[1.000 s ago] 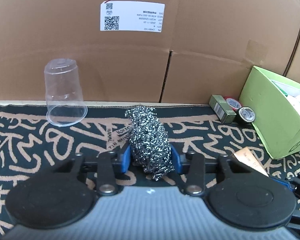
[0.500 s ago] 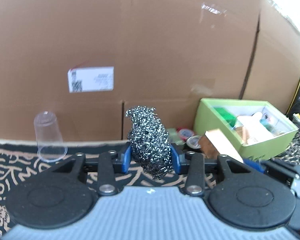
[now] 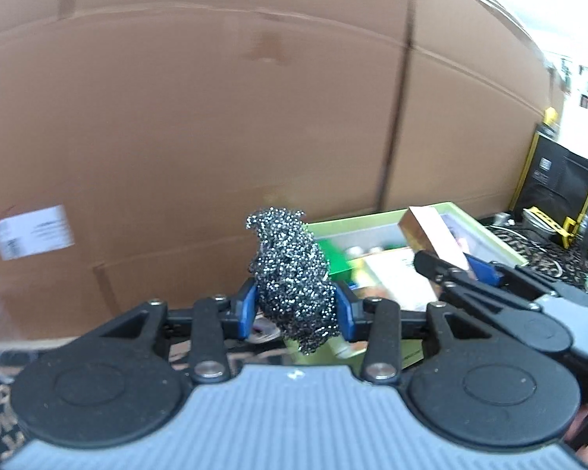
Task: Organize objects
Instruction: 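Carry the steel wool and tan box into the lime-green box and release both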
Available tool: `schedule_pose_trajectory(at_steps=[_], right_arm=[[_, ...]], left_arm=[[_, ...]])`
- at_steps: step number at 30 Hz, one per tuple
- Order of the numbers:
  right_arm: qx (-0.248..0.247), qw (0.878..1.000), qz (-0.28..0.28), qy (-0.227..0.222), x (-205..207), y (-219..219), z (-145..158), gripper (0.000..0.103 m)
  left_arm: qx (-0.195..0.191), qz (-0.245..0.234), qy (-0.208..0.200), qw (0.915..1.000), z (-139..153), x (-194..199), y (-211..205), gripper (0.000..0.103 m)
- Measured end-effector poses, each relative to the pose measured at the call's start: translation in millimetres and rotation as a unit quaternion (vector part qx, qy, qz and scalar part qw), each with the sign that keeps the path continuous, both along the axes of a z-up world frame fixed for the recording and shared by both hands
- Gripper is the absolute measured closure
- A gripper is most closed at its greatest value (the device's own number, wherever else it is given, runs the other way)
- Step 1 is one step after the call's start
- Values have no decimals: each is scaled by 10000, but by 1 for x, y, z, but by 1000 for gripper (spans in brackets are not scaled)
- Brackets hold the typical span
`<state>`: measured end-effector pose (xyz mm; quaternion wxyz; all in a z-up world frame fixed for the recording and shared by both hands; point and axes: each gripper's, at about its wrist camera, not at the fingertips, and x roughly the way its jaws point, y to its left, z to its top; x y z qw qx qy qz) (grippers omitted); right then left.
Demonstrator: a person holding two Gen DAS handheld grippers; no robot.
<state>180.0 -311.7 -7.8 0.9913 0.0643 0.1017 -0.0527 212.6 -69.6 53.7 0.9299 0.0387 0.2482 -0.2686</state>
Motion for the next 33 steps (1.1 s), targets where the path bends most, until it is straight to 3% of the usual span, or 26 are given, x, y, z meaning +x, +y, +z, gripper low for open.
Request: schedule_pose_trajectory(at_steps=[6, 11, 12, 13, 14, 15, 17, 19, 20, 33], right_arm=[[-294, 9988, -363, -140, 10, -26, 1, 69], [-251, 9978, -598, -135, 16, -52, -8, 69], [-333, 9973, -648, -6, 20, -54, -12, 67], [-367, 9969, -688, 122, 26, -54, -16, 64], [-333, 9964, -745, 210, 28, -56, -18, 52], [-256, 9963, -794, 217, 27, -58, -20, 46], [-179, 9963, -833, 107, 21, -61, -18, 44], [-274, 9953, -928, 59, 20, -58, -16, 35], [-292, 9949, -965, 13, 17, -57, -17, 31], [-339, 9965, -767, 36, 10, -44, -16, 29]], left_arm=[[1, -352, 256, 9991, 1, 17, -55, 63], [20, -446, 155, 9989, 2, 24, -86, 61], [67, -468, 142, 9988, 0, 25, -92, 57], [118, -531, 153, 9984, -2, 29, -98, 44], [165, -568, 180, 9981, -7, 31, -100, 33], [186, -486, 164, 9985, -11, 32, -99, 18], [160, -383, -22, 9991, -16, 30, -93, 15], [69, -256, -53, 9996, -18, 29, -85, 7], [59, -206, -46, 9998, -18, 29, -82, 6], [-93, 36, -222, 9997, -5, 12, -42, 0]])
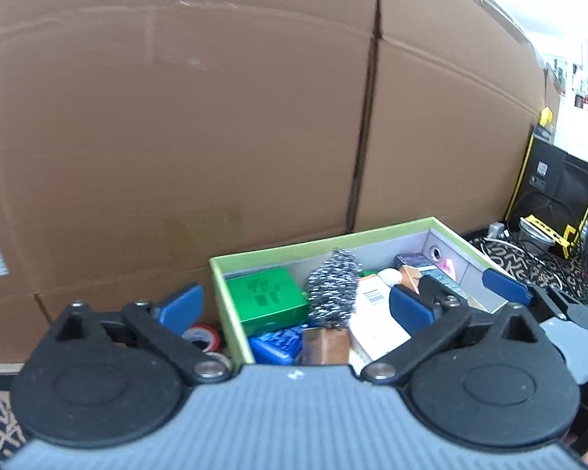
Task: Organize objects
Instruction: 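Carry the steel wool and tan box into the lime-green box and release both, then move both tools back toward the small olive-green box and black tape roll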
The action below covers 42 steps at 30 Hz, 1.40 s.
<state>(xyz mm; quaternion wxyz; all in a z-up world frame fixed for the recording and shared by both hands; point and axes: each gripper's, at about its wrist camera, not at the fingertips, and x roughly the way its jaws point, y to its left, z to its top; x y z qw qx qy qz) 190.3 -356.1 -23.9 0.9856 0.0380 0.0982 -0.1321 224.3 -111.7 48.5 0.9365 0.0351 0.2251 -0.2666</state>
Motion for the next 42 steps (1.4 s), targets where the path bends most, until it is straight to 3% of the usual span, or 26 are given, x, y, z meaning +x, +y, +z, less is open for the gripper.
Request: schedule_pose_trajectory(at_steps=[5, 10, 13, 20, 22, 30, 37, 42], right_arm=[[-91, 9997, 158, -164, -12, 20, 5, 24], [-203, 9983, 429, -351, -25, 48, 9, 21], [-267, 9967, 641, -416, -33, 69, 10, 20], [-400, 9869, 1514, -398, -46, 124, 2, 20], [-541, 9824, 1762, -290, -49, 141, -1, 20], [-813, 9627, 2555, 374, -36, 189, -16, 40], [-1187, 9614, 2314, 895, 6, 205, -26, 45], [-1231, 9637, 1903, 1407, 46, 209, -34, 55]], left_arm=[[-76, 297, -59, 9995, 0, -10, 37, 0], [-325, 720, 142, 9968, -9, -11, 82, 0], [-264, 1014, 193, 9943, -17, -10, 106, 0], [-196, 1568, 301, 9870, -37, -6, 160, 0], [-237, 1730, 357, 9840, -43, -3, 174, 0], [-407, 2051, 711, 9753, -60, 18, 201, 0], [-589, 1963, 783, 9756, -48, 47, 191, 0], [-151, 2025, 619, 9772, -62, 61, 182, 0]])
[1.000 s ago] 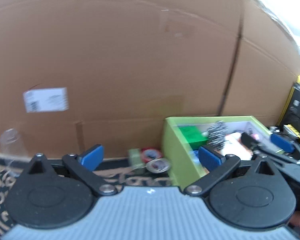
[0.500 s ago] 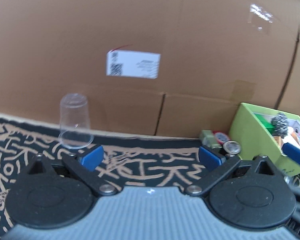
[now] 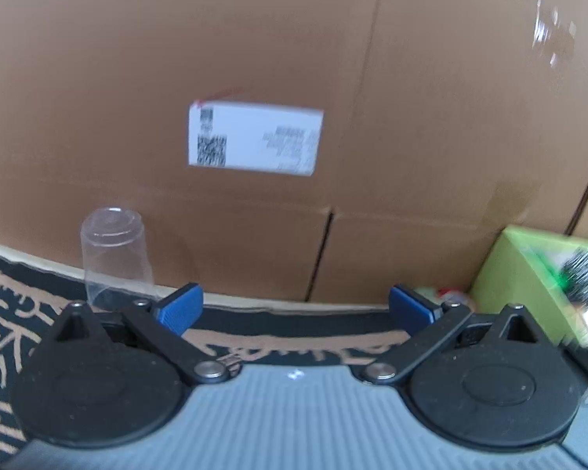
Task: Organize objects
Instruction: 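Move both tools back toward the small olive-green box and black tape roll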
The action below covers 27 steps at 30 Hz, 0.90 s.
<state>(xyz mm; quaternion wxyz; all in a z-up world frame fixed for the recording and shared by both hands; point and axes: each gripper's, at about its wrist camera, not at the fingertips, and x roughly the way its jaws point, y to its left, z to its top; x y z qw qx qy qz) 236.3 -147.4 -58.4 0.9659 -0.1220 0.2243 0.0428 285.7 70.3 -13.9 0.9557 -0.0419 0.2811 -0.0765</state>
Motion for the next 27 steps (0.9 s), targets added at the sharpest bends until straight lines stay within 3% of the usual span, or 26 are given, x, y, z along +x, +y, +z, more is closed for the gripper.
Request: schedule_pose_trajectory(at_steps=[4, 7, 10, 11, 12, 23, 25, 27], right_arm=[[-159, 9985, -484, 217, 19, -2, -9, 58], [71, 9970, -571, 527, 39, -6, -15, 56], [305, 9965, -529, 566, 39, -11, -14, 55], [364, 9966, -479, 558, 37, -12, -14, 64], [447, 9968, -359, 548, 34, -13, -13, 66], [704, 9921, 831, 622, -44, -13, -11, 66], [838, 9899, 946, 642, -55, -14, -9, 63], [1014, 9874, 1020, 665, -63, -18, -7, 46]], left_arm=[[-14, 176, 239, 9996, -11, 12, 7, 0], [-177, 202, 383, 9989, -15, 15, 12, 0], [-119, 176, 363, 9991, -16, 15, 10, 0], [-137, 154, 373, 9991, -16, 15, 10, 0], [-169, 111, 401, 9990, -16, 15, 9, 0], [-303, -265, 491, 9980, -16, 14, 11, 0], [-340, -465, 570, 9967, -16, 12, 7, 0], [-326, -668, 599, 9954, -14, 5, 4, 0]])
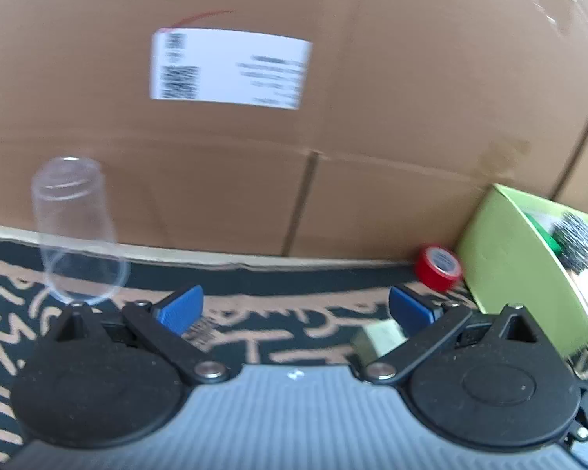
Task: Organize objects
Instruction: 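Move both tools back toward the small olive-green box and black tape roll, then grasp the olive-green box with the left tool while the right grasps the black tape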
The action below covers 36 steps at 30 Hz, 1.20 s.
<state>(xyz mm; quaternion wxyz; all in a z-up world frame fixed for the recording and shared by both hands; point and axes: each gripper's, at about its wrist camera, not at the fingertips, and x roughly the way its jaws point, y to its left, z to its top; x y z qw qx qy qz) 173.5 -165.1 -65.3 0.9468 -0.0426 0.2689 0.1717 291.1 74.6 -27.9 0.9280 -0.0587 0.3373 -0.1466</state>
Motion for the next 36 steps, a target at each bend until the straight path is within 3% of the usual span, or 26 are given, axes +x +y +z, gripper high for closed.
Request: schedule_pose_trajectory(at_steps=[2, 5, 9, 11, 12, 14, 16, 18, 23, 26, 27, 30, 34, 35, 36], right_arm=[[11, 10000, -60, -22, 2, -5, 1, 43], [30, 10000, -56, -33, 7, -14, 2, 43], [310, 9995, 101, 6, 2, -29, 9, 41], [547, 9981, 273, 110, 4, -32, 11, 41], [706, 9963, 428, 219, 5, -33, 10, 40], [838, 9941, 557, 405, 8, -33, 6, 39], [529, 9968, 404, 446, 9, -29, 2, 37], [219, 9989, 191, 364, 8, -28, 1, 36], [1117, 9922, 373, 409, 3, -51, 5, 30], [472, 9984, -58, 293, 7, -44, 1, 29], [548, 9979, -12, 342, 9, -47, 0, 29], [1078, 9930, 140, 458, 7, -62, 0, 29], [553, 9979, -196, 273, 7, -51, -2, 30], [563, 9979, -127, 294, 10, -49, -3, 32], [552, 9980, -44, 295, 12, -45, -4, 35]], left_arm=[[71, -192, -23, 9998, 2, -4, -8, 1], [143, -497, 51, 9987, 5, -9, -18, 10], [63, -761, 270, 9967, 3, -12, -26, 16], [204, -810, 226, 9962, 0, -15, -32, 16], [319, -828, 190, 9959, -2, -16, -35, 20], [524, -843, 185, 9949, -8, -16, -40, 38], [503, -851, 292, 9947, -12, -14, -39, 58], [631, -792, 236, 9946, -12, -14, -37, 66], [669, -741, 246, 9947, -13, -12, -34, 70], [674, -659, 250, 9952, -11, -11, -33, 70], [643, -655, 270, 9954, -11, -11, -33, 68], [370, -751, 325, 9960, -8, -11, -32, 45], [629, -763, 182, 9949, -9, -14, -42, 46], [690, -744, 172, 9947, -11, -14, -44, 48], [759, -718, 106, 9945, -11, -15, -46, 58]])
